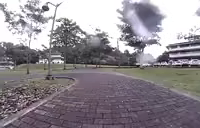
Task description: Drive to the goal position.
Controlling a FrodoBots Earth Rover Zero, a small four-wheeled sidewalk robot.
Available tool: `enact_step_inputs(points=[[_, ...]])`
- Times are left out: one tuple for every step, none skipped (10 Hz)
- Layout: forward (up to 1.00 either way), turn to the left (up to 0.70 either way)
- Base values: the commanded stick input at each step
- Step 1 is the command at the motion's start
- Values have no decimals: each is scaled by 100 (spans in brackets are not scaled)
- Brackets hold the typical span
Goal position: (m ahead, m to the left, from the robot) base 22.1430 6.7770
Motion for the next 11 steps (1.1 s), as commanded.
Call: enact_step_inputs(points=[[70, 0], [70, 0], [70, 0], [70, 0], [70, 0], [70, 0], [70, 0], [70, 0], [70, 0], [70, 0], [70, 0]])
